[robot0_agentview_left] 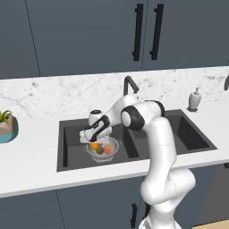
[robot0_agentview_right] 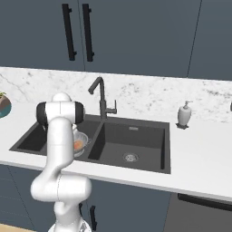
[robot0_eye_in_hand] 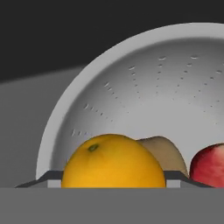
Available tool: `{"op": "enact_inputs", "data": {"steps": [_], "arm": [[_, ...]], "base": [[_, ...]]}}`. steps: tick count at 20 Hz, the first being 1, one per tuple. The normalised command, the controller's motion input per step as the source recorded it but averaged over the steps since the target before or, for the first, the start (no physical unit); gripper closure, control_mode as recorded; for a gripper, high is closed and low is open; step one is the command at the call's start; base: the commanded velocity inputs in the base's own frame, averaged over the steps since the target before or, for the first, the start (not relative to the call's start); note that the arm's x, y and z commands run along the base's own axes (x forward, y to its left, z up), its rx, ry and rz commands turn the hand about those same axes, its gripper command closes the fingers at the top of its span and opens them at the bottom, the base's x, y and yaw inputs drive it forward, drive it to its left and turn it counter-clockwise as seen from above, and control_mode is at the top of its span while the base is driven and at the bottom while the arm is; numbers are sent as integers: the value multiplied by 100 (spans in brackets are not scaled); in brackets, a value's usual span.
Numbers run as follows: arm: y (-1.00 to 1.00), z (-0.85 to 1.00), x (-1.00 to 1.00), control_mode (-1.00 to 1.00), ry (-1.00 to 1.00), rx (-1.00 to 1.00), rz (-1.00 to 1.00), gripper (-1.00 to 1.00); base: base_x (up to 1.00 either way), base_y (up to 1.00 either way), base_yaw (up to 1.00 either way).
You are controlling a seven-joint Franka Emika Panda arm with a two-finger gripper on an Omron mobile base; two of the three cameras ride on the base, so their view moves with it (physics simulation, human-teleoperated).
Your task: Put the colander in the sink, put the kiwi, peach, orange in the colander, and turn on the sink faucet and pour water over the colander.
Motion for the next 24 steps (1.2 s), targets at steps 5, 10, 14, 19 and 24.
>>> {"op": "enact_inputs", "data": {"steps": [5,10,14,19,24], "arm": [[8,-30,13,-100,3,0,-1,100],[-2,-28,0,-100,9,0,-4,-100],[-20,-11,-9,-100,3,0,-5,-100],[-25,-3,-21,-100,0,0,-3,-100],[-18,0,-32,-100,0,0,0,-100]], "base": [[0,0,0],[0,0,0],[0,0,0],[0,0,0],[0,0,0]]}}
